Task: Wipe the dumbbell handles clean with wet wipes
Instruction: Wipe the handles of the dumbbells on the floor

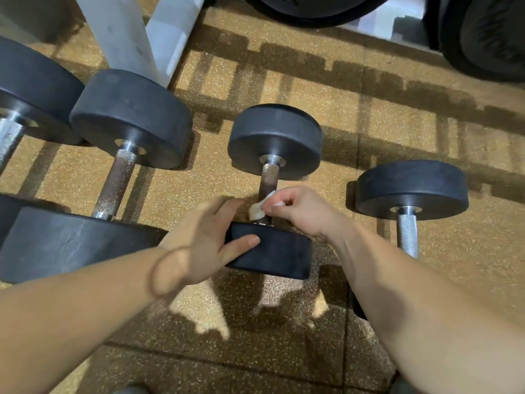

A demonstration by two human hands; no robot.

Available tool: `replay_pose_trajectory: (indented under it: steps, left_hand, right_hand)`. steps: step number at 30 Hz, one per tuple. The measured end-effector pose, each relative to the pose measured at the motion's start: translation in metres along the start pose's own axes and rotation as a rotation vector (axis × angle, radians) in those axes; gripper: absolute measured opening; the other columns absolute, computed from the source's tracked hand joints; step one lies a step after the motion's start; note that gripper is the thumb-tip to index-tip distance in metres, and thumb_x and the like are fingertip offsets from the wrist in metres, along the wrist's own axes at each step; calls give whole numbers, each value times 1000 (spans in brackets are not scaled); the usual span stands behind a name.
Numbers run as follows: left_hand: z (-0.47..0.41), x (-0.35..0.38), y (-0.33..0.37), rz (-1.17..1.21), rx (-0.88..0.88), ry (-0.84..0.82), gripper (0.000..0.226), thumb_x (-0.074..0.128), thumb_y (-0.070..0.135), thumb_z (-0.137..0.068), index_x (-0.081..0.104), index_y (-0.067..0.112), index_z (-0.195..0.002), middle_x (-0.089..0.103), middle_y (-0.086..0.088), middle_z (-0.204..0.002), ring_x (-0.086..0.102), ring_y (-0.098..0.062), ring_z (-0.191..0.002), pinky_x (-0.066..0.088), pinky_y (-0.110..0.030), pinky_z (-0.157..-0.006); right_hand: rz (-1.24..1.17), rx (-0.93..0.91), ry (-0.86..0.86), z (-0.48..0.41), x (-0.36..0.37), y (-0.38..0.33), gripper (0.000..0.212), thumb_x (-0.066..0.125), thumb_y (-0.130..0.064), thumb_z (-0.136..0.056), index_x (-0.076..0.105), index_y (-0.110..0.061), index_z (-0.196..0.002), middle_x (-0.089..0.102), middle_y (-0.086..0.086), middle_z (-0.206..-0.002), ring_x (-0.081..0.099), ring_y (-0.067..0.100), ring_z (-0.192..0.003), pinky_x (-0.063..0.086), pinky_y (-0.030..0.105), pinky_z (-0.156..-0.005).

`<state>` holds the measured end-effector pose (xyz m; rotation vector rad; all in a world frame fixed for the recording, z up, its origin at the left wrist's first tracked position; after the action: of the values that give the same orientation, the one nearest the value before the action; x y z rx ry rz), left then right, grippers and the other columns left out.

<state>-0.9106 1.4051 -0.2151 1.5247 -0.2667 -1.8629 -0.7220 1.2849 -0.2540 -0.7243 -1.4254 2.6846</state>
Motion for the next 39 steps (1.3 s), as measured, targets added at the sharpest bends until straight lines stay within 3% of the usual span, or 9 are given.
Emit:
replay_pose_trajectory:
  steps: [4, 7, 11, 17, 20, 24, 29, 33, 39]
  left_hand:
    - [14, -4, 24, 90, 37, 179, 65, 39, 55, -93, 48, 15, -143, 55, 0, -134, 50, -21, -123, 36, -30, -103]
    - [10, 10, 42, 122, -49, 170, 78, 39, 70, -85, 44, 20, -145, 47, 4, -140, 41, -16, -130, 34, -30, -109]
    - [8, 7, 24, 114, -63, 228, 76, 60, 77, -74, 40, 33, -133, 44, 20, -116, 42, 0, -106, 35, -21, -90]
    - [14, -7, -10, 76, -112, 103, 97, 54, 75, -74, 39, 17, -151, 48, -3, -147, 43, -21, -135, 32, -32, -112]
    - [21, -22, -32, 13, -177, 47, 97, 45, 73, -76, 33, 18, -154, 45, -6, -151, 38, -25, -139, 31, -41, -115]
    - [21, -31, -29, -73, -185, 111, 94, 39, 68, -79, 36, 10, -153, 46, -12, -150, 38, -31, -140, 31, -46, -116]
    - [7, -22, -4, -23, -302, 213, 109, 44, 87, -68, 37, 20, -153, 43, -2, -154, 36, -22, -142, 28, -33, -114]
    - [10, -22, -12, -18, -265, 226, 104, 53, 84, -68, 44, 19, -148, 51, -1, -147, 43, -19, -136, 30, -28, -110]
    - [10, -22, -16, -23, -266, 237, 93, 56, 80, -69, 52, 20, -140, 57, 3, -137, 48, -17, -131, 34, -27, -108]
  right_hand:
    - [-94, -19, 226, -14, 6, -18, 15, 68, -22, -91, 76, -30, -81, 72, -13, -89, 64, 2, -84, 44, 12, -69]
    - [-256, -5, 323, -21, 9, -28, 38, 60, -14, -90, 72, -34, -60, 68, -27, -68, 61, -10, -72, 40, 3, -58]
    - [-149, -29, 214, -13, 21, -19, 13, 71, -25, -89, 74, -24, -76, 69, -10, -78, 61, -1, -73, 43, 15, -65]
    - [54, -66, 225, -27, 27, -21, 14, 72, -36, -87, 64, -28, -95, 63, -15, -87, 58, -2, -78, 40, 23, -65]
    - [-80, -33, 284, -43, 27, -31, 26, 74, -28, -86, 57, -24, -106, 57, -12, -80, 54, 4, -69, 38, 24, -60]
    - [-67, -57, 384, -49, 38, -27, 18, 74, -24, -82, 69, -26, -99, 67, -12, -82, 62, 6, -73, 48, 25, -66]
    - [-56, -110, 219, -39, 57, -17, 16, 72, -14, -82, 70, -28, -89, 68, -11, -86, 60, -4, -75, 44, 9, -70]
    - [-137, -125, 182, -47, 61, -16, 17, 66, -19, -86, 63, -35, -80, 66, -8, -77, 64, 11, -73, 54, 30, -73]
    - [-370, -91, 298, -75, 56, -28, 10, 56, -17, -97, 64, -21, -98, 64, 2, -78, 60, 13, -62, 50, 30, -61]
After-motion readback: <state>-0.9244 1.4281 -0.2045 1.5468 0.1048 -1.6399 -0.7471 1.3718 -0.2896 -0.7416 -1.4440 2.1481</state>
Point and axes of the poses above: each hand's wrist, its own z-axis away from the middle knuckle, its own x-axis out of the palm, y = z × x, the point moved 2 cm from there along -z, towards the middle knuckle
